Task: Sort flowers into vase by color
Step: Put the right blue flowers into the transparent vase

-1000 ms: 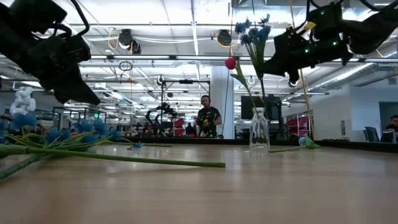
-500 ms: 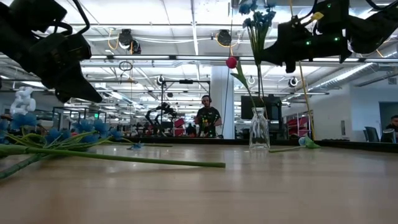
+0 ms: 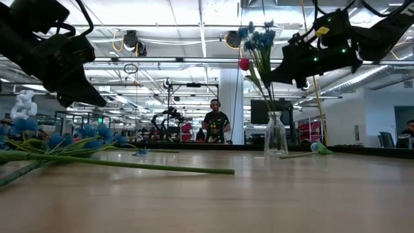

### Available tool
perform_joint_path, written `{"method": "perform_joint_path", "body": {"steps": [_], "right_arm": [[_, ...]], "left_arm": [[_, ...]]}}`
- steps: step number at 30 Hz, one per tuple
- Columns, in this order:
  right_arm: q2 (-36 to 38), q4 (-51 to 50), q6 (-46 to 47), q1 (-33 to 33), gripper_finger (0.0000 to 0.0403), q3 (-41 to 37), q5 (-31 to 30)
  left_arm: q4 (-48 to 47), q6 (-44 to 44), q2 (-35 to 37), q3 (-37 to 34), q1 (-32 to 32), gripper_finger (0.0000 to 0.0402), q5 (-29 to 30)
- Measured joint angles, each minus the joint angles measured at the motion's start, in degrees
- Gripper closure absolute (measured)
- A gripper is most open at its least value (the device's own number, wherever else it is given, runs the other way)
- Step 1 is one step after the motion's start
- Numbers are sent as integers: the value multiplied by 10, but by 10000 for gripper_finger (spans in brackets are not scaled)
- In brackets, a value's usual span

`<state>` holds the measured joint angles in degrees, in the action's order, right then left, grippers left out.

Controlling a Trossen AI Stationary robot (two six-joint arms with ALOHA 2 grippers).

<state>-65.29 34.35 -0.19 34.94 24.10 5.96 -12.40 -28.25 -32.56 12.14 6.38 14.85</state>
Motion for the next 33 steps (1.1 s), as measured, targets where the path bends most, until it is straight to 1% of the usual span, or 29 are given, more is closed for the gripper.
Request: {"method": "perform_joint_path", "body": {"steps": [4,8,13,16,22,26,33], "right_arm": [[-27,8,-3,0,402,0,0],[-47,38,5,0,402,-4,4],[-57,180,27,6,402,-80,3],[-57,233,28,11,402,-118,1],[-57,207,25,12,397,-123,1],[-57,185,25,12,377,-122,-4],[-57,185,26,12,334,-122,-2]], "left_arm": [[0,-1,0,0,0,398,0],[0,-1,0,0,0,398,0],[1,-2,0,0,0,398,0],[7,-1,0,0,0,398,0],[9,1,0,0,0,398,0],[9,1,0,0,0,398,2],[9,1,0,0,0,398,3]]}}
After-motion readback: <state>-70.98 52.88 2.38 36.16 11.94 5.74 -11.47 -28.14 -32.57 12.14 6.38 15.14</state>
